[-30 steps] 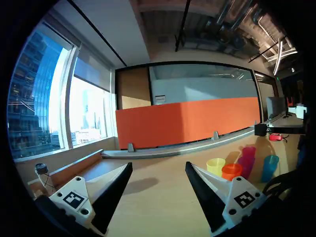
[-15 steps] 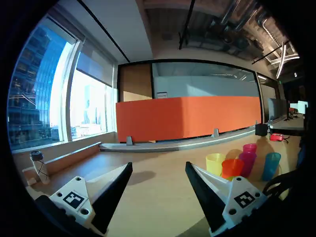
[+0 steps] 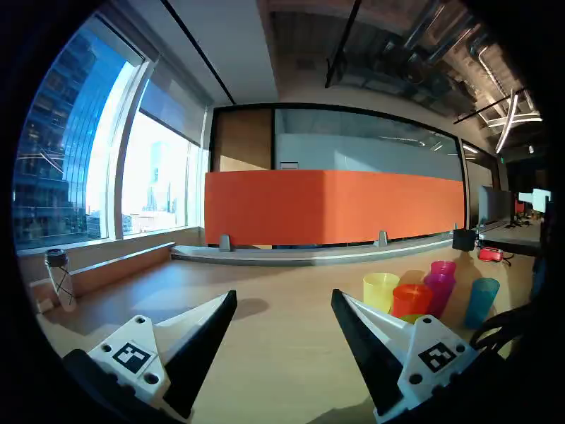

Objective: Pour water

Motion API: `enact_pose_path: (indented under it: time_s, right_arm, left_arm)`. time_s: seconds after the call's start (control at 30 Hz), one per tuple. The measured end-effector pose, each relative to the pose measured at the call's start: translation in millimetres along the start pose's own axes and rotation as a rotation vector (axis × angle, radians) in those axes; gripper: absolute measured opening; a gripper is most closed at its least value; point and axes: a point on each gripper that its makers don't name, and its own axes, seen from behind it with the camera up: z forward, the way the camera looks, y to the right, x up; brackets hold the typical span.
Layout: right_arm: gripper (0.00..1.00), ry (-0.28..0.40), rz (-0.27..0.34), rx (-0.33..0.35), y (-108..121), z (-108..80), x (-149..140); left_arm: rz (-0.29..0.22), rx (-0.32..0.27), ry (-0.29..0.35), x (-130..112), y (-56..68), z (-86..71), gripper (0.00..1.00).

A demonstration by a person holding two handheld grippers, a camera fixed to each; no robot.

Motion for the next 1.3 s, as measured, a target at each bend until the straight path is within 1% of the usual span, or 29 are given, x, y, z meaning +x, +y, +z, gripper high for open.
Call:
enact_pose_path:
  time_s: [0.17,0.4,1.07,1.3]
  right_arm:
    - [0.99,0.002,-0.001,-0.003,1.1,-0.5,1.2]
    - [0.99,0.006,0.0,-0.007,2.4,-1.3,1.5]
    - [0.99,0.009,-0.003,-0.013,6.9,-3.4,3.8]
    - [0.99,0.009,-0.012,-0.009,4.2,-3.1,4.0]
  left_arm:
    - [0.0,0.001,-0.008,-1.9,0.1,0.3,0.99]
    - [0.001,-0.012,-0.017,-3.5,4.2,1.5,0.99]
    - [0.003,-0.016,-0.019,-3.5,5.3,-0.7,1.0]
    - [0.002,-0.016,-0.021,-4.0,5.0,-0.9,1.0]
